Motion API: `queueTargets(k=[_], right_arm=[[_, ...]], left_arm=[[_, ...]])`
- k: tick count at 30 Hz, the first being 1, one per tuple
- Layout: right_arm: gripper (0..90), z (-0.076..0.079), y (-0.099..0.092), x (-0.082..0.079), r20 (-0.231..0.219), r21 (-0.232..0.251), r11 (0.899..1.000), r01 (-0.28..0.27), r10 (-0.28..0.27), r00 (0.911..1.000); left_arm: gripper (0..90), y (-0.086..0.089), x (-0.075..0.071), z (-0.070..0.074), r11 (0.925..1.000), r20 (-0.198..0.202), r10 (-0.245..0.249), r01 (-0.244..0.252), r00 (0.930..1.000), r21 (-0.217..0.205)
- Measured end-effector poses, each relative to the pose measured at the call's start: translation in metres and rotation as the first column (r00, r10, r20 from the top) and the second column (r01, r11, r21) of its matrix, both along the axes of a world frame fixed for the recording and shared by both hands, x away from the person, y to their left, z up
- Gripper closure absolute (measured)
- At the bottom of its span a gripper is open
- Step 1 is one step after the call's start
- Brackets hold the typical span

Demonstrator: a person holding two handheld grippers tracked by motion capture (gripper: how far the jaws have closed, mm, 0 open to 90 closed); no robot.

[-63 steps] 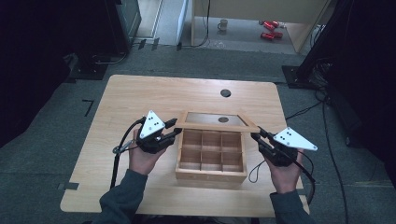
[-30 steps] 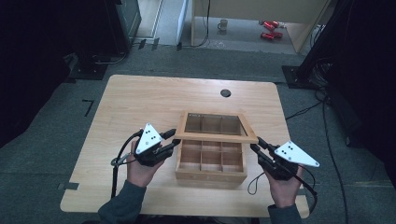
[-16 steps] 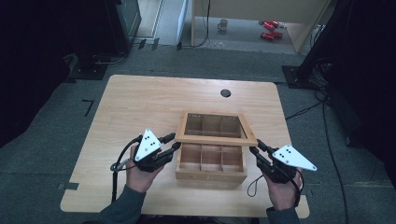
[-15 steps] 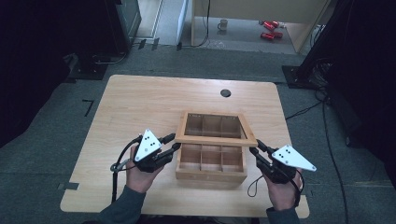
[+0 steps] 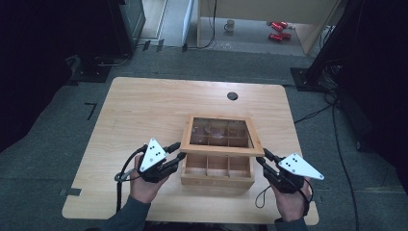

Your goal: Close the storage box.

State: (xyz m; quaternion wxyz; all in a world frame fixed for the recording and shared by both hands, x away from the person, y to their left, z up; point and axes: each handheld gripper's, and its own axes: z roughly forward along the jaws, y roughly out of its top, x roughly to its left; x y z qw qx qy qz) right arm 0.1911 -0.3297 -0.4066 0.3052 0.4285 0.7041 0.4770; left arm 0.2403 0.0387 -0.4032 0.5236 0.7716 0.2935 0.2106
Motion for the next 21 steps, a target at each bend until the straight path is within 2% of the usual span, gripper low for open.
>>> queueTargets(k=[17, 21], right_arm=[[70.6, -0.009, 0.0, -0.005, -0.02, 0.005, 1.0, -0.002, 0.002, 0.9998], [68.5, -0.011, 0.002, -0.007, -0.02, -0.023, 1.0, -0.006, 0.006, 0.9998]], left_arm=[[65.0, 0.0, -0.006, -0.007, 0.9999, -0.019, -0.008, 0.008, 0.9998, 0.014], [65.0, 0.001, -0.008, -0.01, 0.9996, -0.025, -0.012, 0.013, 0.9996, 0.026]])
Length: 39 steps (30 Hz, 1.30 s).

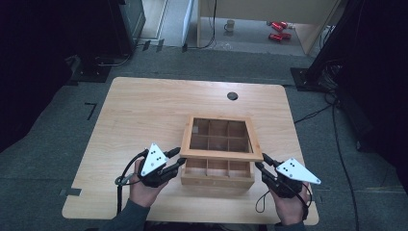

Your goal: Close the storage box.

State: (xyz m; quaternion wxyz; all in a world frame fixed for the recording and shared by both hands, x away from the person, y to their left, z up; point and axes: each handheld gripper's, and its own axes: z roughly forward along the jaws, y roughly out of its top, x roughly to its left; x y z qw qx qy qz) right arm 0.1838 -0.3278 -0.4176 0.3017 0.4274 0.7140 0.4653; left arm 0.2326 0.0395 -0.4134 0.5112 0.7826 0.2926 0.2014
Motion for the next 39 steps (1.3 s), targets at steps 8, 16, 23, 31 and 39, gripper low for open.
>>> queueTargets(k=[8, 16, 23, 31, 39], right_arm=[[64.1, -0.002, 0.001, -0.004, -0.012, 0.002, 1.0, -0.011, 0.011, 0.9999], [61.5, -0.006, 0.002, -0.007, -0.032, 0.014, 1.0, -0.014, 0.015, 0.9994], [61.6, -0.013, 0.003, -0.01, -0.049, 0.019, 1.0, -0.011, 0.012, 0.9987], [61.6, -0.02, 0.004, -0.014, -0.065, 0.019, 1.0, -0.009, 0.01, 0.9978], [61.6, -0.026, 0.004, -0.016, -0.075, 0.019, 1.0, -0.006, 0.007, 0.9971]], left_arm=[[65.2, 0.0, -0.002, -0.005, 1.0, -0.011, 0.002, -0.002, 0.9999, -0.004], [65.1, 0.0, -0.005, -0.011, 1.0, -0.019, 0.003, -0.004, 0.9998, -0.001], [55.1, -0.001, -0.007, -0.016, 0.9999, -0.05, -0.009, 0.008, 0.9987, -0.01], [48.4, -0.004, -0.012, -0.021, 0.9999, -0.065, -0.015, 0.014, 0.9978, -0.009], [48.0, -0.003, -0.016, -0.026, 0.9997, -0.067, -0.017, 0.016, 0.9976, -0.016]])
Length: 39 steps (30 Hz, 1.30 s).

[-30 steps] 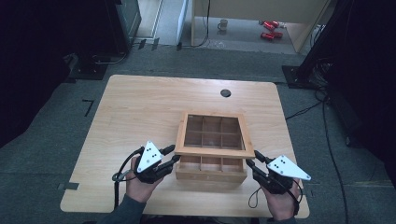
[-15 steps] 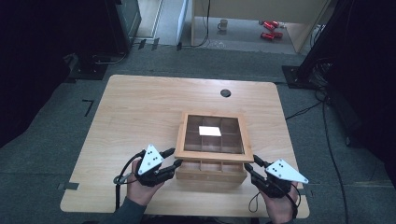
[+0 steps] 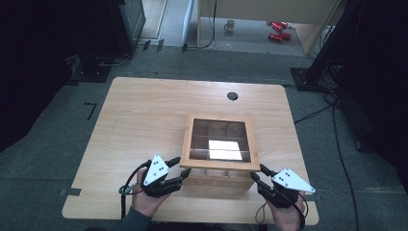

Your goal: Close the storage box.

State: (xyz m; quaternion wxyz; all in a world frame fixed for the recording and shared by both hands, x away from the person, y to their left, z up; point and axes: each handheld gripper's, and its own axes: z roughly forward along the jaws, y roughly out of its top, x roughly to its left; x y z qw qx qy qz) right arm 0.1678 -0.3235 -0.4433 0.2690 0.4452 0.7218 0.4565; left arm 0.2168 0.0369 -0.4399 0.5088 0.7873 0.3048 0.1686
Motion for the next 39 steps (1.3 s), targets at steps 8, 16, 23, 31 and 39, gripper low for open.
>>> queueTargets(k=[8, 16, 23, 31, 39], right_arm=[[61.5, -0.004, 0.001, -0.002, 0.002, -0.013, 1.0, -0.001, 0.001, 1.0], [61.4, -0.008, 0.001, -0.004, -0.005, -0.008, 1.0, -0.002, 0.002, 1.0], [61.4, -0.012, 0.002, -0.005, -0.02, -0.011, 1.0, -0.002, 0.001, 0.9998], [61.4, -0.017, 0.003, -0.006, -0.038, -0.002, 1.0, -0.004, 0.004, 0.9993], [61.5, -0.02, 0.004, -0.006, -0.041, -0.003, 1.0, -0.005, 0.005, 0.9992]], left_arm=[[48.4, 0.0, -0.003, -0.004, 1.0, 0.002, 0.002, -0.002, 1.0, 0.005], [48.6, 0.0, -0.005, -0.008, 0.9999, 0.001, 0.004, -0.004, 1.0, 0.015], [48.6, 0.001, -0.008, -0.01, 1.0, -0.001, 0.005, -0.005, 1.0, 0.001], [48.8, 0.001, -0.008, -0.015, 1.0, -0.016, 0.003, -0.003, 0.9999, 0.005], [49.1, 0.002, -0.008, -0.023, 0.9996, -0.033, 0.008, -0.007, 0.9994, 0.025]])
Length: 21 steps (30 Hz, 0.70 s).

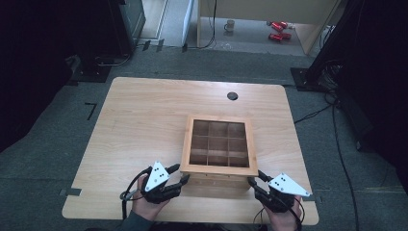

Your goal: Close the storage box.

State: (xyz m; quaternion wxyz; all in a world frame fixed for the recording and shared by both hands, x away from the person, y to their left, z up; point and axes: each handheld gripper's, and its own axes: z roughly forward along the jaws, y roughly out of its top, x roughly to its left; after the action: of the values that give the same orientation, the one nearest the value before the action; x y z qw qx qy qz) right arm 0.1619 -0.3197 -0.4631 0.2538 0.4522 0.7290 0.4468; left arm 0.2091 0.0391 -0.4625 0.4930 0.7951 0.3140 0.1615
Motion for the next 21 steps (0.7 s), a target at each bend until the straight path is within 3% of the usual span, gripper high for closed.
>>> queueTargets(k=[21], right_arm=[[61.1, -0.0085, 0.003, -0.0033, -0.017, -0.02, 1.0, 0.011, -0.011, 0.9998]], left_arm=[[52.6, -0.0059, -0.0008, -0.0079, 0.9996, -0.016, -0.005, 0.006, 0.9999, 0.029]])
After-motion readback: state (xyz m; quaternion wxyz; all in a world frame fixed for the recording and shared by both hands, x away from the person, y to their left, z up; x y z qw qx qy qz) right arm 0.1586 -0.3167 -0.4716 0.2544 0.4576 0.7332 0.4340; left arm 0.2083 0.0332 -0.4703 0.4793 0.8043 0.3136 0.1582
